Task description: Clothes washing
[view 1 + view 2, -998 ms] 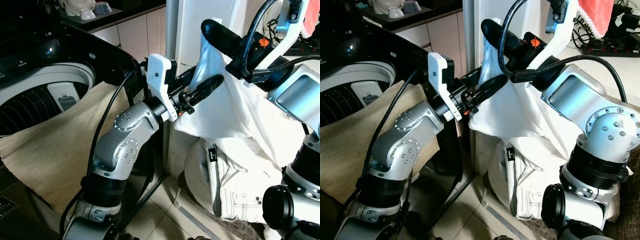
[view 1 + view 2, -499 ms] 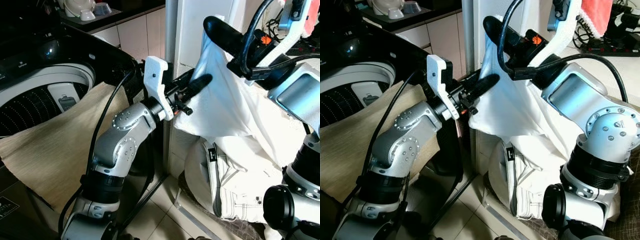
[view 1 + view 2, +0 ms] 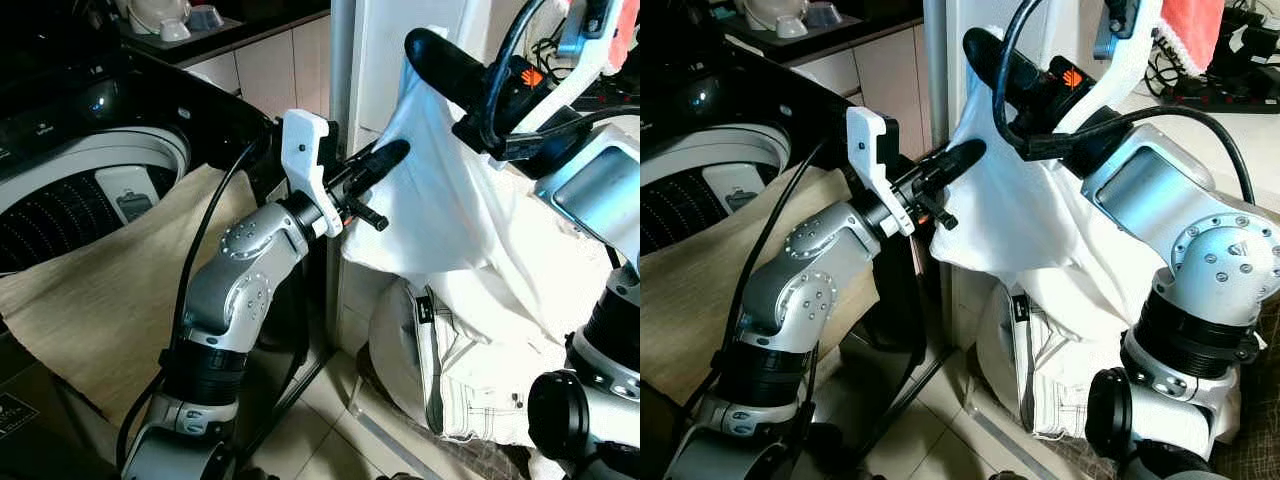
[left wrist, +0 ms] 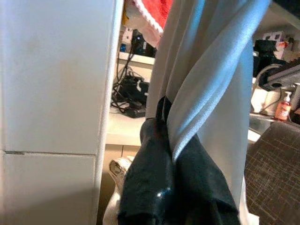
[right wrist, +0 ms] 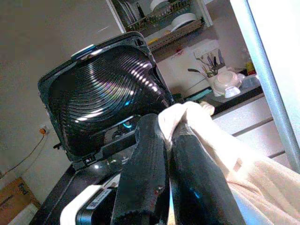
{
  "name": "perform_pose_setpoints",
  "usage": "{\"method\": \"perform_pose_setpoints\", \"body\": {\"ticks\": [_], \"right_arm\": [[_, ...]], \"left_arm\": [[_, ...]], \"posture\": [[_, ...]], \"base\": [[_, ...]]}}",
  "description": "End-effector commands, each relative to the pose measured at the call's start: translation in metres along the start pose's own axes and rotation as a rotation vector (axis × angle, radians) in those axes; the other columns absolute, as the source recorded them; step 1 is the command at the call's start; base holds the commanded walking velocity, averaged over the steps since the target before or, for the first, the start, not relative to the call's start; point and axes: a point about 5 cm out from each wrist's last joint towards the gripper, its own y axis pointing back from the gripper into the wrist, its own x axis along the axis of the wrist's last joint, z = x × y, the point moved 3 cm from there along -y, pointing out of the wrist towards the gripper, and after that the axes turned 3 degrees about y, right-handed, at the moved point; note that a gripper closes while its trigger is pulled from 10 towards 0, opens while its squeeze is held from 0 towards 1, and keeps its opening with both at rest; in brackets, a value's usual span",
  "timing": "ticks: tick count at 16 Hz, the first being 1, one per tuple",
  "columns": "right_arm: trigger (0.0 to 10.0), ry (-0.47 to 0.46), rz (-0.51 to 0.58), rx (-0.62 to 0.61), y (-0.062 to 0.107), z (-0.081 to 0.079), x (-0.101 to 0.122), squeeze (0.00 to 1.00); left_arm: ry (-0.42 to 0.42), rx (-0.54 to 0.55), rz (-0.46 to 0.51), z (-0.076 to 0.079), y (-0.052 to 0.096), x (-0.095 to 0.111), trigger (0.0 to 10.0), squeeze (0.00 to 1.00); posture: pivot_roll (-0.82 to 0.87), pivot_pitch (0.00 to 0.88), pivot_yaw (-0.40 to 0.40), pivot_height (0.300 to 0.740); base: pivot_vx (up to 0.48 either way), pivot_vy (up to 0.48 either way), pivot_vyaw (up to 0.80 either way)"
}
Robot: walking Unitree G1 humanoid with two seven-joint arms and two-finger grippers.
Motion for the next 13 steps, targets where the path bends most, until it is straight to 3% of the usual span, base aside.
{"method": "perform_pose_setpoints", "body": {"ticks": [1,3,5,6,7,9,10,11,12,13], "right_arm": [[10.0,0.013,0.024,0.048,0.002,-0.009,0.005,1.0],[10.0,0.008,0.017,0.052,0.005,-0.008,0.004,1.0],[10.0,0.055,0.027,-0.039,0.011,0.003,0.007,1.0],[10.0,0.071,0.032,-0.065,0.014,0.008,0.009,0.89],[10.0,0.091,0.033,-0.062,0.02,0.008,0.01,0.0],[10.0,0.138,0.014,-0.052,0.029,0.005,0.008,0.0],[10.0,0.147,0.0,-0.053,0.032,0.005,0.005,0.0],[10.0,0.153,-0.014,-0.063,0.033,0.006,0.001,0.0],[10.0,0.158,-0.021,-0.077,0.034,0.007,-0.001,0.0],[10.0,0.159,-0.021,-0.083,0.035,0.008,-0.002,0.0]], "left_arm": [[-0.015,0.031,0.02,-0.006,0.0,0.006,0.0,0.0],[-0.021,0.047,0.032,-0.012,0.0,0.011,0.0,0.0],[-0.024,0.106,0.078,-0.024,0.002,0.022,0.0,0.0],[-0.041,0.133,0.102,-0.029,0.003,0.028,0.0,0.0],[-0.077,0.173,0.129,-0.038,0.004,0.039,0.0,0.0],[-0.225,0.279,0.196,-0.063,0.01,0.079,0.0,0.0],[-0.343,0.347,0.248,-0.079,0.015,0.114,0.0,0.0],[-0.528,0.446,0.336,-0.093,0.027,0.168,0.0,0.0],[-0.731,0.568,0.507,-0.094,0.049,0.238,0.0,0.0],[-0.806,0.602,0.579,-0.089,0.059,0.265,0.0,0.0]], "posture": [[-0.12,0.0,0.059,0.74],[-0.12,0.0,0.061,0.74],[-0.12,0.0,0.062,0.74],[-0.12,0.0,0.062,0.74],[-0.12,0.0,0.064,0.74],[-0.13,0.0,0.066,0.74],[-0.13,0.0,0.07,0.74],[-0.13,0.0,0.076,0.74],[-0.13,0.0,0.078,0.74],[-0.13,0.0,0.078,0.74]], "base": [[0.0,0.0,0.0],[0.0,0.0,0.0],[0.0,0.0,0.0],[0.0,0.0,0.0],[0.0,0.0,0.0],[0.0,0.0,0.0],[0.0,0.0,0.0],[0.0,0.0,0.0],[0.0,0.0,0.0],[0.0,0.0,0.0]]}}
